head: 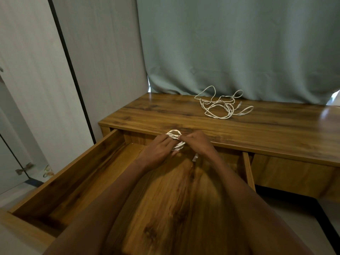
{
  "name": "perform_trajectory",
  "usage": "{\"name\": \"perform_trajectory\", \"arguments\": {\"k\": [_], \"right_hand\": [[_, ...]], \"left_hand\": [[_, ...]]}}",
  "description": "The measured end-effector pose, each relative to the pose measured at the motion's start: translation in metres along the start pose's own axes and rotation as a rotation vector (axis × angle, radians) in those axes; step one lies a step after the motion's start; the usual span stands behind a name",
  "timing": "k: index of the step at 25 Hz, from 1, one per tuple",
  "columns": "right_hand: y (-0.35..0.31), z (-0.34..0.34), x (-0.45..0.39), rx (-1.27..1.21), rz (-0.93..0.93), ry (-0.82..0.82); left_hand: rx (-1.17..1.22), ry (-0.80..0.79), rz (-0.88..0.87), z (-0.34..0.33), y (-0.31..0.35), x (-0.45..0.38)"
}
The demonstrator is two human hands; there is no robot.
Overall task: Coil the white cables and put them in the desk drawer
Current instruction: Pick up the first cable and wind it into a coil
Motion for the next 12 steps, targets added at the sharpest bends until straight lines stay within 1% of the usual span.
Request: {"name": "perform_trajectory", "arguments": {"k": [2,4,7,10,11,12], "right_hand": [[-0.001,0.0,0.006,-0.134,-0.029,-0.03],[-0.002,-0.005,0.013,-0.3,-0.081,-0.07],[0.002,-0.014,0.013,-0.463,-0.139,-0.127],[0.002,-0.028,0.004,-0.625,-0.092,-0.249],[0.001,-0.026,0.002,-0.621,-0.053,-0.244],[0.0,-0.021,-0.002,-0.513,0.021,-0.201]], "left_hand": [[0.003,0.034,0.009,0.004,-0.001,0.002],[0.057,-0.004,0.104,0.006,-0.013,0.002],[0.334,-0.105,0.403,0.005,-0.045,0.008],[0.561,-0.211,0.659,-0.008,-0.072,0.025],[0.638,-0.248,0.718,-0.015,-0.078,0.032],[0.727,-0.268,0.77,-0.021,-0.081,0.037]]}}
Point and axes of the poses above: each hand's wrist, its own x-axis away from the middle knuckle, its own z-axis out of the back of the hand, y = z × x, the point moved 10 cm from there along -x, towards the middle knuckle, and after that the axes turned 1 degree about z, right-handed, at the moved point
